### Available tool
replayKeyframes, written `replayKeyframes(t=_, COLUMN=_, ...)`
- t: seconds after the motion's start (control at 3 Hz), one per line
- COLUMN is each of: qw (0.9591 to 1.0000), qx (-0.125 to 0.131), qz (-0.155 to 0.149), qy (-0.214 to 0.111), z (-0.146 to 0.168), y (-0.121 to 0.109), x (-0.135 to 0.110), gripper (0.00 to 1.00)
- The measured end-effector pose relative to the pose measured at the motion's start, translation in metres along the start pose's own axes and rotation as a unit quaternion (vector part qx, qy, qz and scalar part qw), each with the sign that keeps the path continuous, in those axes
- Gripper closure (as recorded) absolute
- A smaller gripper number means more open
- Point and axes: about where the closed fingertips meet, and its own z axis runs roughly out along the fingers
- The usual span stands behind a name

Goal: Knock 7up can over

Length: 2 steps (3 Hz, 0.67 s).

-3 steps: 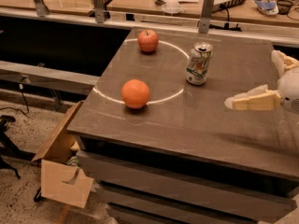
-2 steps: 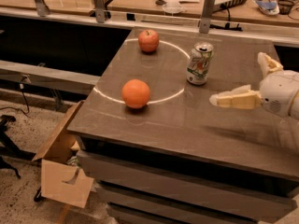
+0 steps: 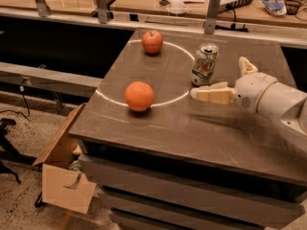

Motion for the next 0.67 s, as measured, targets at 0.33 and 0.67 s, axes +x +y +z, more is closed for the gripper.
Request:
replayKeyframes(t=0.33, qw=1.0000, qx=-0.006, qz=0.005, qy=-0.004, z=0.028, y=0.000, x=0.006, gripper=0.00)
replayKeyframes(t=0.67, qw=0.9998, qx=-0.013, qz=0.005, qy=-0.014, z=0.061, y=-0.003, x=0.007, gripper=0.26)
